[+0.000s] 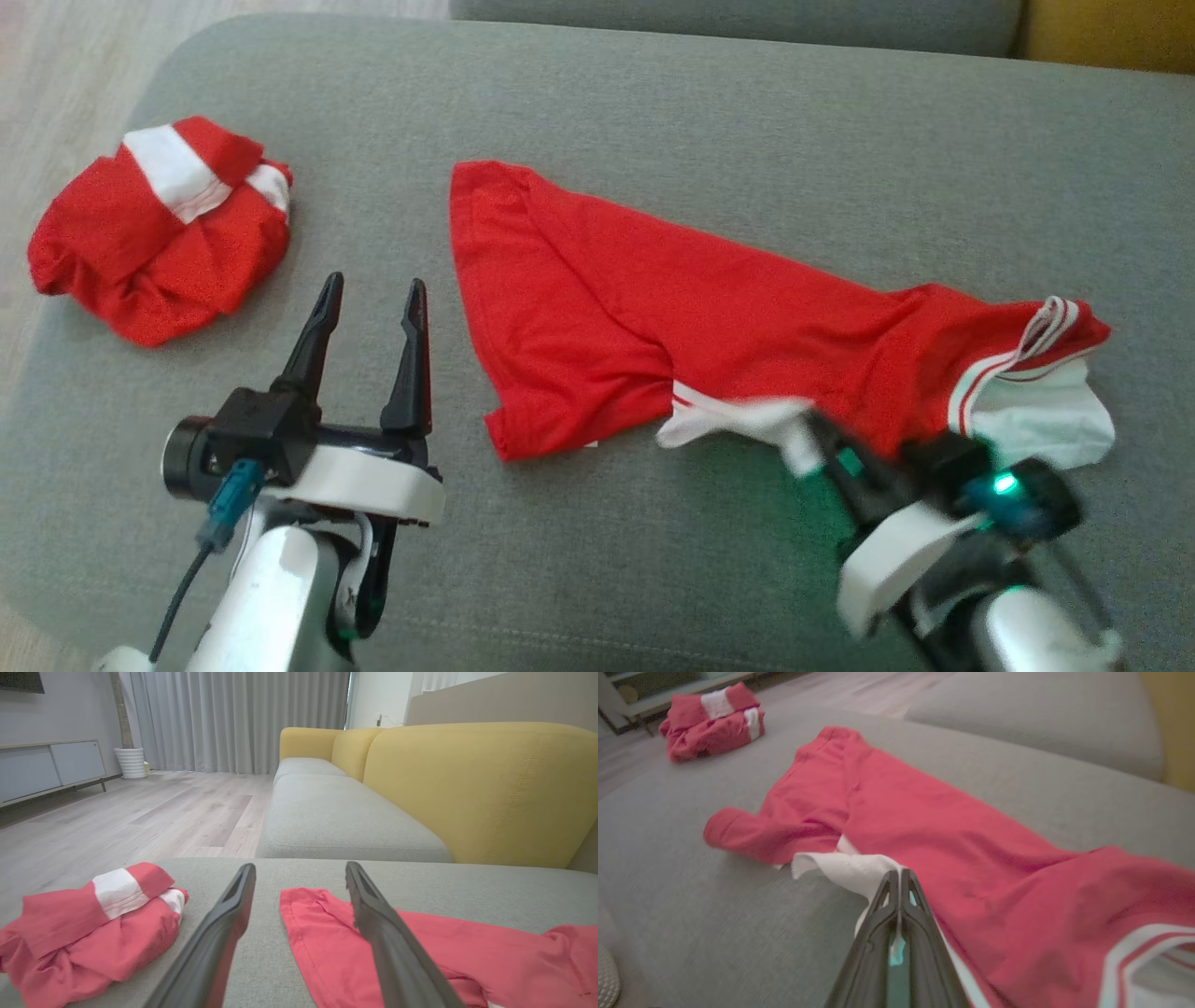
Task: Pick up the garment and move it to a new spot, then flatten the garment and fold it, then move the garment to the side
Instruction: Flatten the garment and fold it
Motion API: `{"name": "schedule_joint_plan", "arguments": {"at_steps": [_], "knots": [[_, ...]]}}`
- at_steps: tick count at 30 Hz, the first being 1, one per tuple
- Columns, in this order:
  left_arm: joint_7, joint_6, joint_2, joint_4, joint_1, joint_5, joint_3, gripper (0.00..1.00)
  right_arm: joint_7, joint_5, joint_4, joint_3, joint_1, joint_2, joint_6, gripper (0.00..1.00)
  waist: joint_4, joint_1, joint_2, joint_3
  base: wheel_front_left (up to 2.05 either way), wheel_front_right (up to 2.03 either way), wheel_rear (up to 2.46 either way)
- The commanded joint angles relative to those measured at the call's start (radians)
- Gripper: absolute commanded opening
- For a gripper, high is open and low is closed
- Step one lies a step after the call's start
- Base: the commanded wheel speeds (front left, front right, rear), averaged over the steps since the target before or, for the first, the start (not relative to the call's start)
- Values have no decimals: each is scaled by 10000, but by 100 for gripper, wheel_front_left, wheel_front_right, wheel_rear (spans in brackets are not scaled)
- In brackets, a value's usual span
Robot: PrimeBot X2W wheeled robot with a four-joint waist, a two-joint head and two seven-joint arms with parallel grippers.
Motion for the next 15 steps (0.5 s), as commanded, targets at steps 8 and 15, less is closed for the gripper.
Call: {"name": "schedule_joint_plan", "arguments": {"at_steps": [8, 15], "knots": [[-122, -224, -140, -495, -539, 275, 625, 100, -260, -140, -439, -2506, -2140, 164, 67, 0, -371, 0, -1, 502, 0, 0, 0], [-122, -572, -484, -641, -1370, 452, 467, 100, -719, 183, 1801, -2963, -5582, -698, 67, 0, 161, 0, -1, 1720, 0, 0, 0]]}}
